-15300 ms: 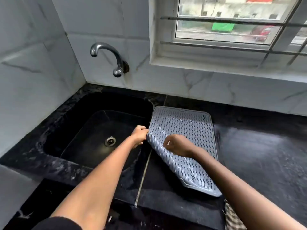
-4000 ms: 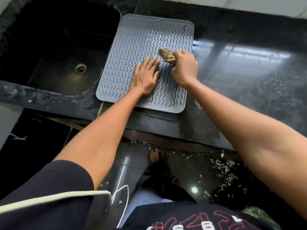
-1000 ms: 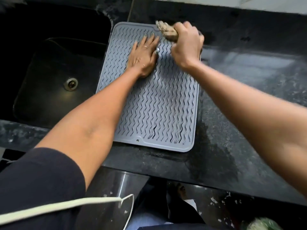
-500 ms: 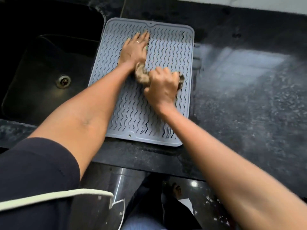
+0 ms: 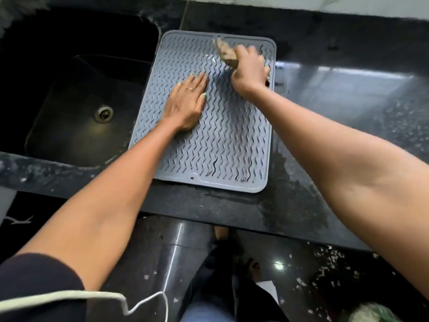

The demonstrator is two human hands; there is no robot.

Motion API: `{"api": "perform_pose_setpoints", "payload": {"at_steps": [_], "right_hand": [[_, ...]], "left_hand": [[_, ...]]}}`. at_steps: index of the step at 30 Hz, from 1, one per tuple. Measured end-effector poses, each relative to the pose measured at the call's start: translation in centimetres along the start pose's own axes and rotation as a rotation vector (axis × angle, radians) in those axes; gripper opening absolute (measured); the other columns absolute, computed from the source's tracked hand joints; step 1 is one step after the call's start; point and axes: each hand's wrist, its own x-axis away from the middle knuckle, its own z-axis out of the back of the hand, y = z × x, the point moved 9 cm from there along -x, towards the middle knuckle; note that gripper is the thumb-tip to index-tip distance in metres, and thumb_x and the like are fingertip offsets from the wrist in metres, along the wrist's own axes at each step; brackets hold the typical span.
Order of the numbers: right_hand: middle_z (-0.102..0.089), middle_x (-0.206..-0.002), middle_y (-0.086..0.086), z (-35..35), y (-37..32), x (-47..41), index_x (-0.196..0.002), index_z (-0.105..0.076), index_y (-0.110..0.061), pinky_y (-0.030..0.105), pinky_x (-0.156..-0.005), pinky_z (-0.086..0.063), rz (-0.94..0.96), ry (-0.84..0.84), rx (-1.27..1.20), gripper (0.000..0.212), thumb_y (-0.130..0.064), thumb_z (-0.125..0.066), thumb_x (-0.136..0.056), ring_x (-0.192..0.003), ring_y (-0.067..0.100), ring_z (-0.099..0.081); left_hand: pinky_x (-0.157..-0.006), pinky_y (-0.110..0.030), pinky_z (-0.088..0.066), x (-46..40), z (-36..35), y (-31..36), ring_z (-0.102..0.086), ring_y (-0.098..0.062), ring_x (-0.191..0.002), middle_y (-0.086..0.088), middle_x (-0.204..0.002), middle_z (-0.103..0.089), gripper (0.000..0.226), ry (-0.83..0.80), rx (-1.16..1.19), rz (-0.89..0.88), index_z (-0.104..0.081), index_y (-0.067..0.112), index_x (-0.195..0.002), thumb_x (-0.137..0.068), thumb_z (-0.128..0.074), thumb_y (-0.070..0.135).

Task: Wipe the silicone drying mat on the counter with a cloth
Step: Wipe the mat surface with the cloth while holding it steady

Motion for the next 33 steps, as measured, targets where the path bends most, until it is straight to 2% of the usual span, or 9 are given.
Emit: {"api": "perform_pose_setpoints", "payload": {"at_steps": [3,7,13,17,21,24,26,29,33], "right_hand": [[-0.055,-0.121,0.004,-2.4,-1.2,1.9,-0.115,-0.058,-0.021,0.047,-0.095,-0.03,0.104,0.04,0.142,0.043,-0.002,-0.048,-0.078,-0.115,0.026,-0.044],[-0.066,-0.09,0.003,-1.8,-1.9,8.3,-0.085,-0.066,-0.011,0.032,-0.077,-0.024,0.111,0.264,0.012,0.026,-0.004,-0.048,-0.068,-0.081,0.016,-0.044],[-0.065,-0.064,0.007,-1.0,-2.6,18.4,-0.062,-0.063,-0.007,0.031,-0.065,-0.028,0.202,0.242,-0.082,0.011,-0.009,-0.054,-0.054,-0.061,0.023,-0.051],[-0.067,-0.075,0.006,-0.4,-2.4,19.3,-0.073,-0.065,-0.009,0.03,-0.069,-0.031,0.207,0.113,-0.127,0.016,-0.011,-0.053,-0.064,-0.072,0.026,-0.056],[-0.065,-0.09,0.005,2.8,-0.9,14.5,-0.089,-0.062,-0.011,0.04,-0.084,-0.047,0.027,0.255,-0.38,0.019,-0.004,-0.049,-0.077,-0.079,0.016,-0.05],[-0.058,-0.112,0.003,1.9,-2.5,9.0,-0.108,-0.058,-0.018,0.039,-0.095,-0.04,0.068,0.068,-0.138,0.03,-0.008,-0.049,-0.082,-0.1,0.019,-0.05],[-0.056,-0.119,0.003,-0.5,-2.8,7.8,-0.11,-0.059,-0.02,0.042,-0.098,-0.035,0.103,-0.108,-0.011,0.031,-0.01,-0.049,-0.082,-0.112,0.023,-0.048],[-0.063,-0.099,0.0,-2.0,-3.0,10.9,-0.089,-0.063,-0.017,0.034,-0.086,-0.031,0.132,0.026,-0.007,0.024,-0.009,-0.047,-0.074,-0.091,0.018,-0.048],[-0.068,-0.077,0.003,-1.8,-3.5,17.7,-0.075,-0.066,-0.012,0.028,-0.068,-0.022,0.14,0.232,-0.057,0.02,-0.015,-0.049,-0.065,-0.069,0.02,-0.051]], "left_hand": [[-0.122,-0.039,-0.004,-0.4,-0.2,-0.1,-0.009,-0.018,-0.15,0.0,-0.162,-0.012,0.051,0.014,0.011,0.021,-0.016,0.015,-0.152,-0.103,-0.022,0.026],[-0.122,-0.039,-0.007,-0.8,-0.2,-0.4,-0.009,-0.018,-0.149,0.003,-0.162,-0.01,0.055,0.009,0.04,0.032,-0.009,0.023,-0.154,-0.101,-0.025,0.026],[-0.122,-0.041,-0.004,-0.6,-0.5,0.0,-0.004,-0.02,-0.15,0.0,-0.162,-0.001,0.053,-0.038,-0.049,0.036,0.0,0.019,-0.153,-0.104,-0.016,0.031],[-0.122,-0.044,-0.004,1.3,-0.3,0.7,0.001,-0.023,-0.15,-0.004,-0.162,0.005,0.058,-0.076,-0.046,0.066,0.004,0.014,-0.152,-0.103,-0.019,0.033],[-0.121,-0.042,0.0,5.3,-1.1,0.4,0.0,-0.024,-0.15,-0.007,-0.162,0.002,0.057,-0.06,-0.027,0.082,0.0,0.01,-0.152,-0.103,-0.022,0.028],[-0.122,-0.041,-0.001,7.6,-1.0,-0.1,-0.002,-0.022,-0.15,-0.004,-0.162,-0.002,0.055,0.005,0.019,0.1,-0.003,0.013,-0.153,-0.104,-0.02,0.031],[-0.123,-0.04,-0.002,8.0,-0.9,0.0,-0.003,-0.021,-0.15,-0.005,-0.162,-0.004,0.055,0.029,0.026,0.119,-0.006,0.011,-0.153,-0.103,-0.021,0.029],[-0.123,-0.037,-0.003,7.8,-0.7,0.0,-0.008,-0.018,-0.15,-0.003,-0.162,-0.01,0.053,0.064,0.062,0.145,-0.012,0.012,-0.153,-0.103,-0.022,0.026],[-0.122,-0.034,-0.001,7.3,-1.0,-0.4,-0.003,-0.015,-0.15,0.002,-0.163,-0.002,0.054,0.022,0.016,0.147,-0.002,0.018,-0.154,-0.104,-0.022,0.023]]}}
